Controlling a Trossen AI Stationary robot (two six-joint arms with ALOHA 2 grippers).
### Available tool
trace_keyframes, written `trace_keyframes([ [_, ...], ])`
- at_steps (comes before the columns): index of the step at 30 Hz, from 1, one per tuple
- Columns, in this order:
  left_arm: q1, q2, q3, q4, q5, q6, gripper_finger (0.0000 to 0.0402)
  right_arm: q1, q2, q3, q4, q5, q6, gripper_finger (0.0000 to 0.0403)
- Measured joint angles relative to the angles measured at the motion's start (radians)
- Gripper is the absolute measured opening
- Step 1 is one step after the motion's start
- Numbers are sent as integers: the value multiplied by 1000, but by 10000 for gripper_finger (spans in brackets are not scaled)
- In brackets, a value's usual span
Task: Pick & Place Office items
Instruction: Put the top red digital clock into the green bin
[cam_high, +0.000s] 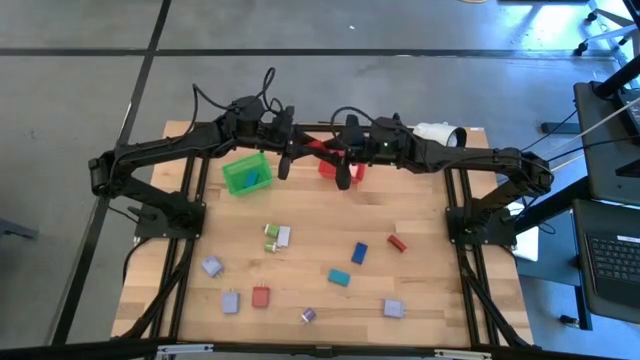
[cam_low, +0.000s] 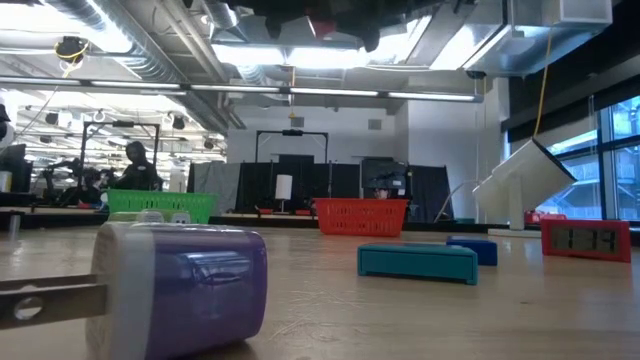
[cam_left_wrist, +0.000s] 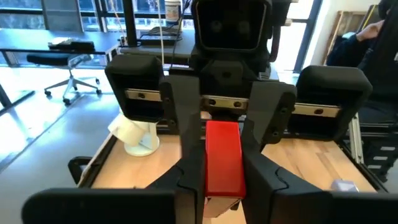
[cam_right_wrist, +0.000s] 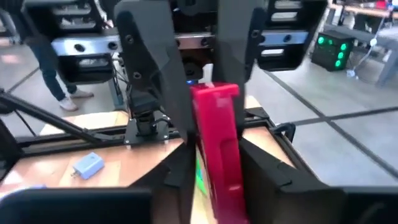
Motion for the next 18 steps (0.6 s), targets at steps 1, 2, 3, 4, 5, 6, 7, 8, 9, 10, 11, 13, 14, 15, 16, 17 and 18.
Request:
trace_keyframes([
  [1,0,0,0,1,2,-5,63,0,0,0,-6,3,0,134],
  [2,0,0,0,3,3,-9,64,0,0,0,-14,6,-1,150],
  [3,0,0,0,5,5,-12,64,-1,0,0,-21,6,-1,167],
  [4,0,0,0,5,6,-17,64,-1,0,0,-28,7,-1,185],
  [5,0,0,0,5,8,-24,63,-3,0,0,-38,8,-1,204],
  [6,0,0,0,5,9,-30,62,-5,0,5,-67,8,-1,221],
  [7,0,0,0,6,9,-38,61,-8,0,17,-112,8,-1,238],
  [8,0,0,0,6,9,-45,61,-11,0,35,-171,7,-1,253],
  [9,0,0,0,6,9,-51,61,-15,0,60,-237,5,-1,267],
  [10,0,0,0,6,9,-53,61,-18,0,86,-302,6,-1,279],
  [11,0,0,0,6,8,-53,61,-22,0,114,-371,5,-1,291],
  [13,0,0,0,1,-9,-53,61,-24,0,169,-511,5,4,307],
  [14,0,-1,0,-11,-24,-53,61,-24,0,197,-573,5,17,313],
  [15,2,-1,0,-31,-48,-53,61,-24,0,226,-628,3,30,318],
  [16,7,-2,0,-56,-69,-53,61,-24,0,252,-677,0,42,320],
  [17,15,-2,0,-91,-85,-53,61,-24,-1,276,-724,-2,49,322],
  [18,25,-2,0,-134,-99,-57,61,-23,-1,295,-766,-2,51,322],
])
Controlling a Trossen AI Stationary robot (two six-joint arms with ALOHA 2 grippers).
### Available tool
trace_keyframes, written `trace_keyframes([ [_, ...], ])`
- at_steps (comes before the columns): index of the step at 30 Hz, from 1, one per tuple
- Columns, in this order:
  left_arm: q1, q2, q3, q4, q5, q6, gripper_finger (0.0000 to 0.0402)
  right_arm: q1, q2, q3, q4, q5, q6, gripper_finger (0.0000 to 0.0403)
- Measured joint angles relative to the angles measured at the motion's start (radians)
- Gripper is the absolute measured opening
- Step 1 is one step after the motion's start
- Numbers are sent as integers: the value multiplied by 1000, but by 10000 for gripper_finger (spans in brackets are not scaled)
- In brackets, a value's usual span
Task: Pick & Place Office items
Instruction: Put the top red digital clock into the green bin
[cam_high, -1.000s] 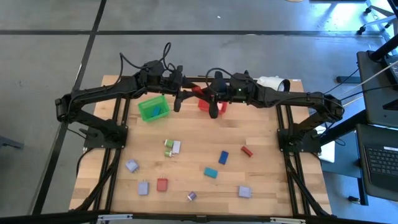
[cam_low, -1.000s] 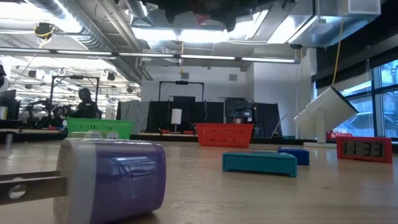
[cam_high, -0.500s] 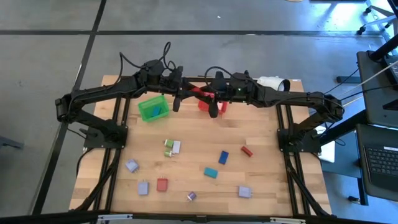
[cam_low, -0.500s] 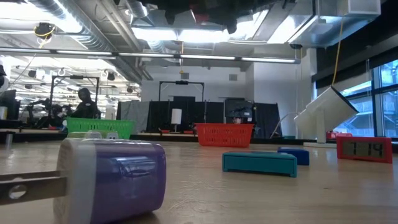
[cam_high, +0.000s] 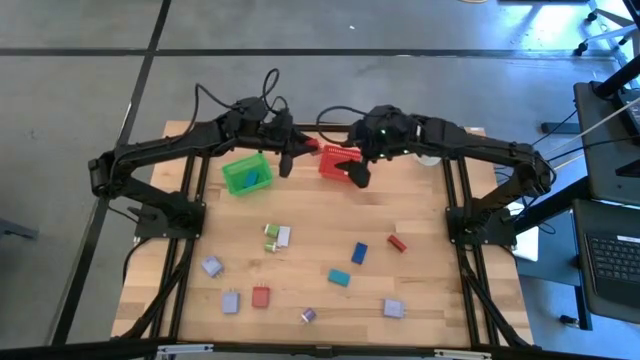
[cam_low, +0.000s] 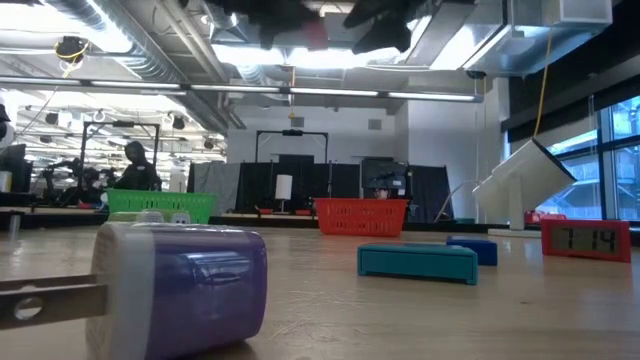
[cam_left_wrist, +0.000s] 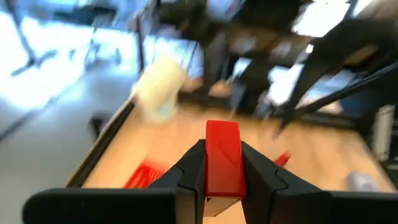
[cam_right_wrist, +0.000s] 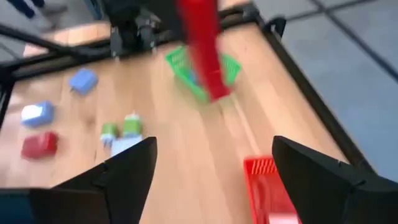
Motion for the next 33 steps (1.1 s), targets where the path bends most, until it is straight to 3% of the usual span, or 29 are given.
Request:
trace_keyframes([
  [8,130,0,-6,-502,-111,37,62,0,1,25,-86,0,1,312],
  [13,216,0,-100,-690,-148,64,63,0,14,25,-86,0,0,305],
  [21,289,0,-297,-660,-222,-9,63,0,18,25,-64,0,2,299],
  [28,316,0,-388,-643,-335,-12,63,0,18,25,-50,0,55,299],
  [33,315,1,-431,-581,-337,-35,64,1,18,25,-50,0,62,299],
])
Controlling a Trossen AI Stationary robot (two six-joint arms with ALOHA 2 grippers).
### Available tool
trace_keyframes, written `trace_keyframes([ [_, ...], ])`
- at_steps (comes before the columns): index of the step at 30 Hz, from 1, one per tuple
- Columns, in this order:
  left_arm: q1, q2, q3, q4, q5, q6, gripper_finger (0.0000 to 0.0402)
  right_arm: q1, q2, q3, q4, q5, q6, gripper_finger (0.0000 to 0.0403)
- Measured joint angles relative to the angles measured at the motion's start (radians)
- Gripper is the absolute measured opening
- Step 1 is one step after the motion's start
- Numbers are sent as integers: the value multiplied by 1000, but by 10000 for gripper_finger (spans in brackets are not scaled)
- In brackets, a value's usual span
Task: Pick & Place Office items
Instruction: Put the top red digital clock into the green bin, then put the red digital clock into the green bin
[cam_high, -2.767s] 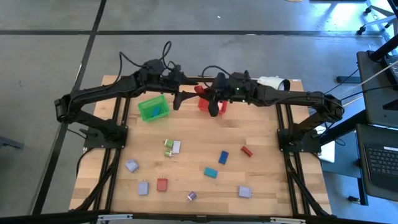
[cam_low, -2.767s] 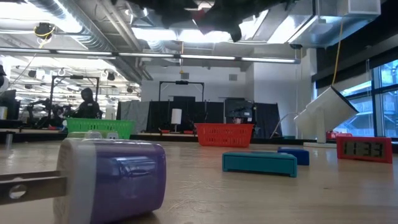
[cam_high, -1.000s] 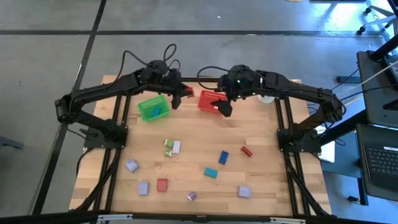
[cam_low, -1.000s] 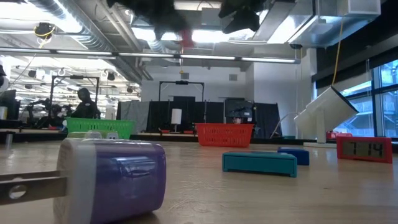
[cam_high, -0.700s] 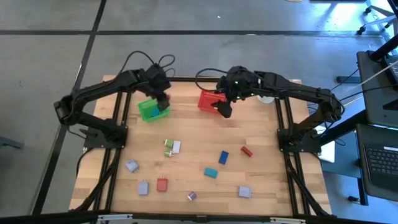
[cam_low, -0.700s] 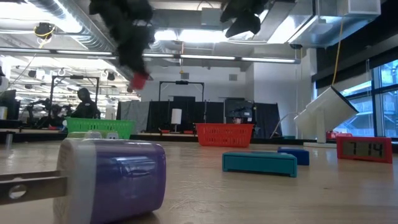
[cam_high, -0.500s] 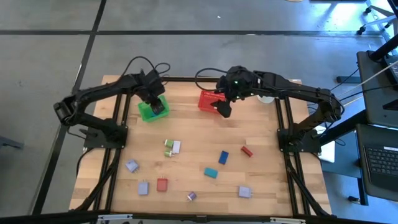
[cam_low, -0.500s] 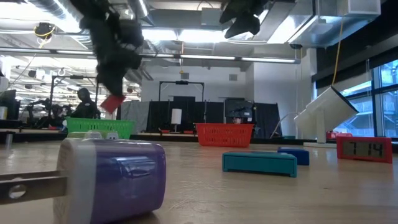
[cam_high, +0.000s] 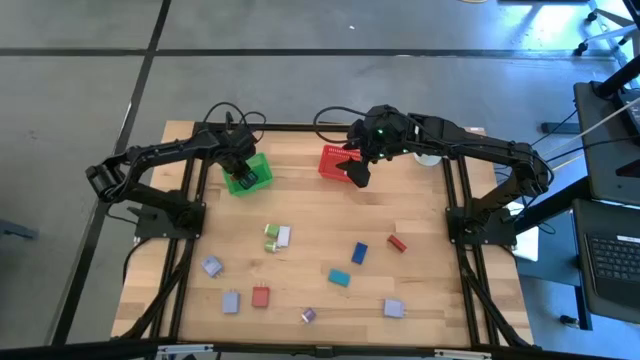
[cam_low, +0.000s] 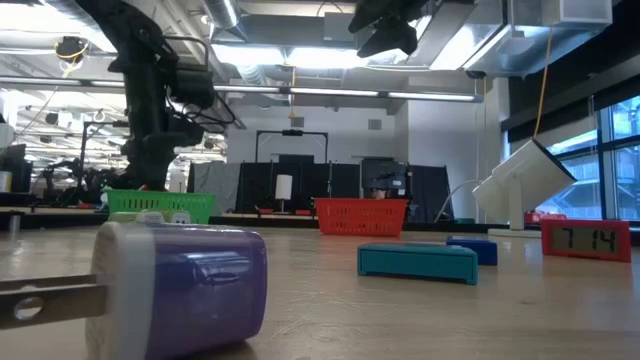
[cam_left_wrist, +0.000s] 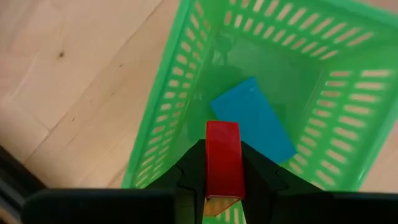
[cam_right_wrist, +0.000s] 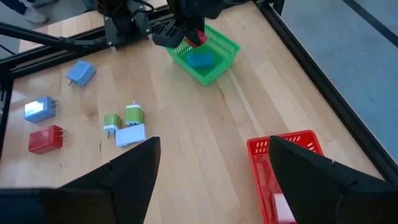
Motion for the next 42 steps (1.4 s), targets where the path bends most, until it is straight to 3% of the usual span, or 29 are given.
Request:
trace_keyframes([
  [7,-2,0,-1,5,-27,-18,73,0,0,0,-5,26,20,300],
  [15,-3,0,12,-6,15,-32,138,1,0,0,-162,25,95,300],
  [22,-3,0,177,-52,16,-23,171,1,-1,-3,-507,26,233,300],
  [26,-3,0,272,-51,17,-5,172,15,-2,-50,-559,80,315,300],
  [35,-3,0,344,-4,17,-2,169,109,-2,-308,-530,-30,332,300],
  [42,-3,0,344,33,81,17,169,170,-2,-544,-250,-163,421,300],
])
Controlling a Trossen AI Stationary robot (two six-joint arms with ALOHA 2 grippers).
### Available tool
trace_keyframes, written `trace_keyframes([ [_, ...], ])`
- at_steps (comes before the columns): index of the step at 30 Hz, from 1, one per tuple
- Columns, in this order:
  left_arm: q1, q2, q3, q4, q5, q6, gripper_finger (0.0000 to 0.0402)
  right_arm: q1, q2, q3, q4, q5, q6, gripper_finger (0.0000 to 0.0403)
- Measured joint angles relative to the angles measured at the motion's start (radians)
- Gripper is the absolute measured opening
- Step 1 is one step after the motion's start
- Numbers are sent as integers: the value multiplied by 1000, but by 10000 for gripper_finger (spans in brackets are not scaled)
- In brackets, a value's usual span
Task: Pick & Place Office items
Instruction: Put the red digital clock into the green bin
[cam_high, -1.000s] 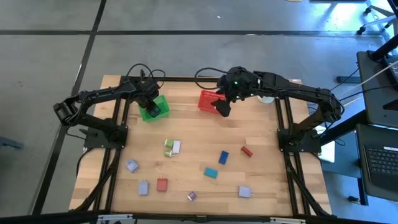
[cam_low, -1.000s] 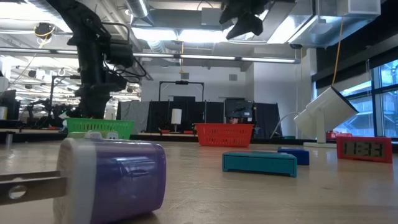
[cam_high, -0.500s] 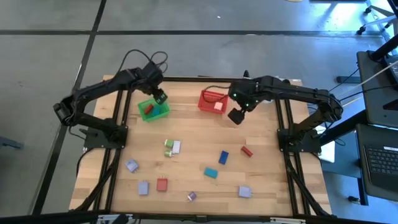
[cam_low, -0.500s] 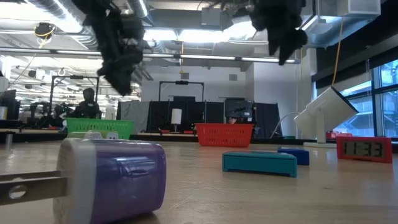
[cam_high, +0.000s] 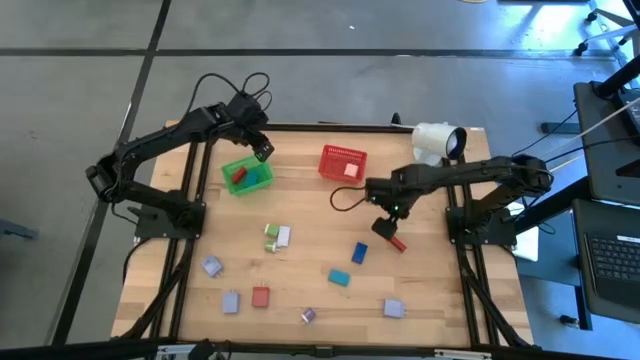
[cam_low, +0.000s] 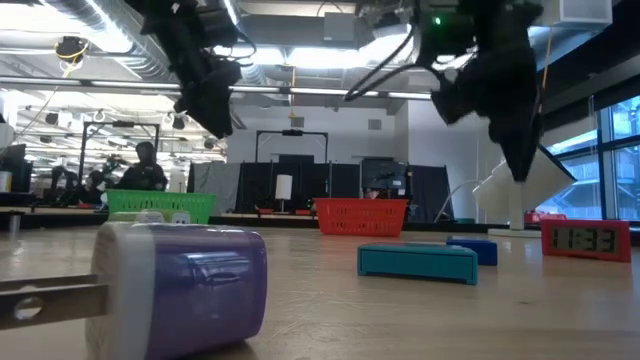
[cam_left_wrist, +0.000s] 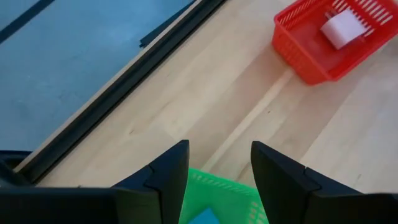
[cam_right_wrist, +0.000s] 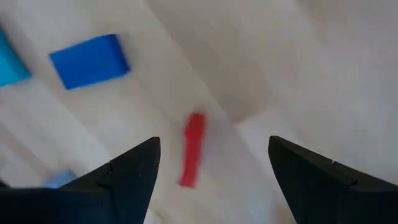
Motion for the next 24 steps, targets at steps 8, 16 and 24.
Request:
trace_keyframes([
  [8,0,0,0,15,17,-30,169,34,0,-139,133,10,91,300],
  [16,0,0,0,15,33,-49,169,90,0,-248,333,5,219,300],
  [24,0,0,0,16,32,-48,169,133,0,-271,345,62,258,280],
])
